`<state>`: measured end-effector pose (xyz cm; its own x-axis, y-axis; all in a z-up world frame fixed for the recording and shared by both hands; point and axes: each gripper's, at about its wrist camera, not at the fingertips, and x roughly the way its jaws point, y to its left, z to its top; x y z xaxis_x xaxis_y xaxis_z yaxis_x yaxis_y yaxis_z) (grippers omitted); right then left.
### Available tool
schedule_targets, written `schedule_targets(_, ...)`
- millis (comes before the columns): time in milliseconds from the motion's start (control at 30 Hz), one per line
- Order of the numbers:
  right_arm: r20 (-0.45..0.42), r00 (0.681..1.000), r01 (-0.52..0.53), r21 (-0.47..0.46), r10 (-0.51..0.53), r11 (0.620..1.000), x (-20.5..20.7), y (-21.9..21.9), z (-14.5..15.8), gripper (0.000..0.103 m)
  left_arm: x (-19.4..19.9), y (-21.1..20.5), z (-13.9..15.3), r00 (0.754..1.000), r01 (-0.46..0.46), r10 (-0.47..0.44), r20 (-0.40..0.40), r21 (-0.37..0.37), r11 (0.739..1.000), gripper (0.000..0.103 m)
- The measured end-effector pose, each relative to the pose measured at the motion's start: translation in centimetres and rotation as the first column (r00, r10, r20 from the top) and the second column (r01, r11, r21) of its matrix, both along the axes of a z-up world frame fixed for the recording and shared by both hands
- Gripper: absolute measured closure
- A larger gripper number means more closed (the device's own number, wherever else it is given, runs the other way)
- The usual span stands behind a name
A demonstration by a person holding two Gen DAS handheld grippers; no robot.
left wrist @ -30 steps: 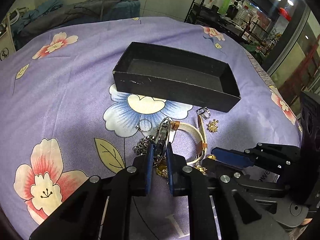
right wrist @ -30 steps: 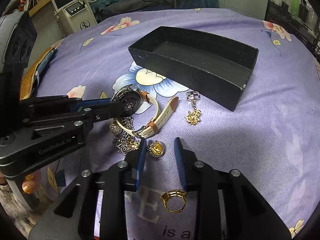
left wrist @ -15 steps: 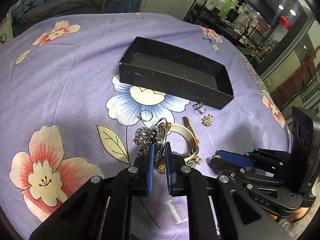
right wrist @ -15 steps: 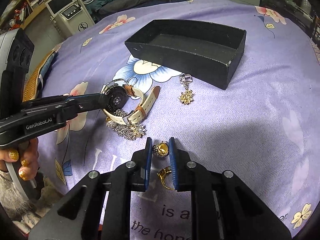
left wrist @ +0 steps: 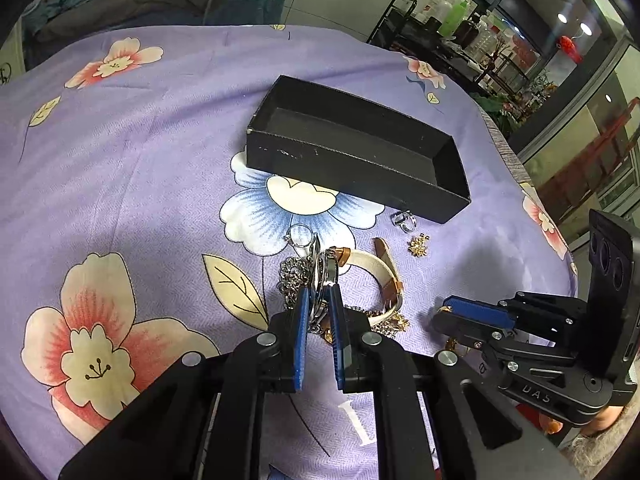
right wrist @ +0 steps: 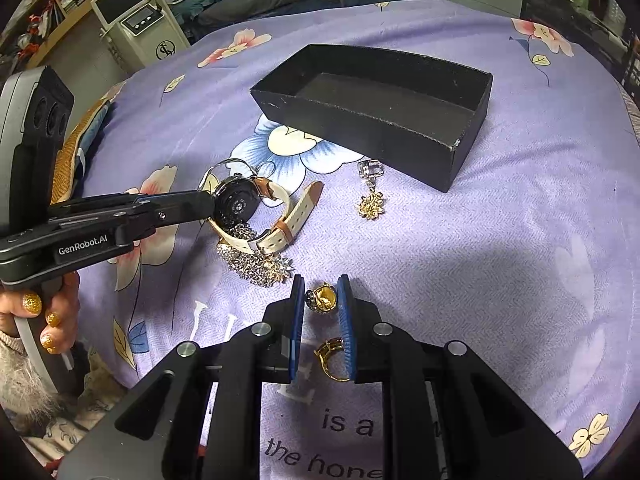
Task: Organize jewelry
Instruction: 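Grasp the silver bangle with the left gripper while the right gripper grasps a gold ring, then drop the bangle into the black box with the left gripper while the right drops the ring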
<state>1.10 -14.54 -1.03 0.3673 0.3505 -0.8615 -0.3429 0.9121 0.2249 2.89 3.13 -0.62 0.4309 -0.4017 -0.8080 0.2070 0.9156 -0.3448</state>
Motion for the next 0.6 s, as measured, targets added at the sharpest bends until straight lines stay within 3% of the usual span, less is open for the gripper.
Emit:
schedule_targets(67,0.000,1.000,0.002,0.000,-0.002,1.000,0.1,0.0,0.1,0.086,0.1,0.1,0.2,1.000,0.003,-0.003,-0.001,-0.013,1.000,0.100)
schedule_targets(367,0.016,1.000,0.013,0.031,-0.014,0.999,1.0,-0.2,1.5,0.086,0.9,1.8,1.6,0.999,-0.026,0.027,0.028,-0.017,1.000,0.100)
schedule_targets(600,0.087,0.996,0.023,0.026,-0.025,0.999,3.1,-0.4,3.9,0.086,2.8,0.7,4.5,0.994,0.000,-0.004,0.109,0.030,1.000,0.100)
